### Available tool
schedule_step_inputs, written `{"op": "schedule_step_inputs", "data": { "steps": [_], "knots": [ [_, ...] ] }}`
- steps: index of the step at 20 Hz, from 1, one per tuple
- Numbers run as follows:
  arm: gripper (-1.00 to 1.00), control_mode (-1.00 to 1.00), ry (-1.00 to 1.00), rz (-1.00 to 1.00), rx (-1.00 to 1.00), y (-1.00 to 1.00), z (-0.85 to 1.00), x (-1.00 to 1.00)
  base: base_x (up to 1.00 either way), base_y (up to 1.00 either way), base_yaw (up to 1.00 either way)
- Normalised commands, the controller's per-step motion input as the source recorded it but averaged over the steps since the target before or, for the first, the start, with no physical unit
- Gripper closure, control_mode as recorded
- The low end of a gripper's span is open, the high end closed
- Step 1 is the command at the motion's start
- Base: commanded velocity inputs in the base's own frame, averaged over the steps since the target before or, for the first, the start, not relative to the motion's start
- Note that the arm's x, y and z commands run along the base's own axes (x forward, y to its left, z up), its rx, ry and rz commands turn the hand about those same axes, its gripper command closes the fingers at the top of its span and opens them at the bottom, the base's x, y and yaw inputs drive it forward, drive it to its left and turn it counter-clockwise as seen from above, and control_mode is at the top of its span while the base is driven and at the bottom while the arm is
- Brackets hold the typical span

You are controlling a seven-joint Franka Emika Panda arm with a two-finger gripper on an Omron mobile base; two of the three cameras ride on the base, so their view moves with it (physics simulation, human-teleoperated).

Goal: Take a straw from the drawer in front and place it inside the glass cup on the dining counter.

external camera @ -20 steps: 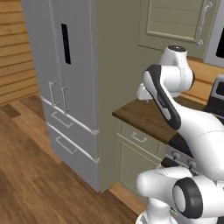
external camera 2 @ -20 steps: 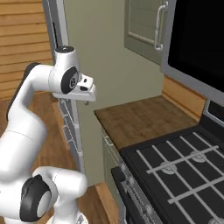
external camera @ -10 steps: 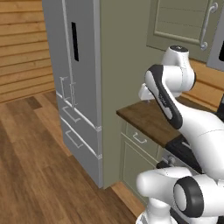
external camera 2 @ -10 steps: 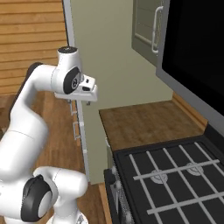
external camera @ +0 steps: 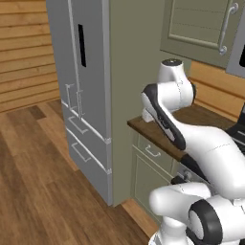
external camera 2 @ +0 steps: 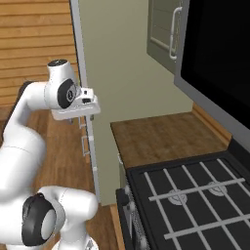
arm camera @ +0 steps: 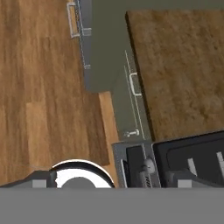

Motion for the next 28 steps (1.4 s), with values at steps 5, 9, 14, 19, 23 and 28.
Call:
{"op": "schedule_step_inputs", "data": {
  "steps": [5,9,14,19,23,28],
  "knots": [
    [-1.0,-1.0,-0.02,0.0,-0.44,0.56,-0.72,0.0,0.0,0.0,0.0],
    [-1.0,-1.0,0.0,0.0,-0.39,0.32,-0.75,0.03,0.0,0.0,0.0],
    [-1.0,-1.0,0.0,0.0,-0.36,0.07,-0.83,0.03,0.0,0.0,0.0],
    [-1.0,-1.0,0.0,0.0,-0.3,0.0,-0.82,0.25,0.0,0.0,0.0],
    [-1.0,-1.0,-0.06,-0.03,-0.31,0.0,-0.77,0.43,0.0,0.0,0.0],
    [-1.0,-1.0,-0.12,-0.11,-0.26,-0.02,-0.5,0.55,0.0,0.0,0.0]
  ]
}}
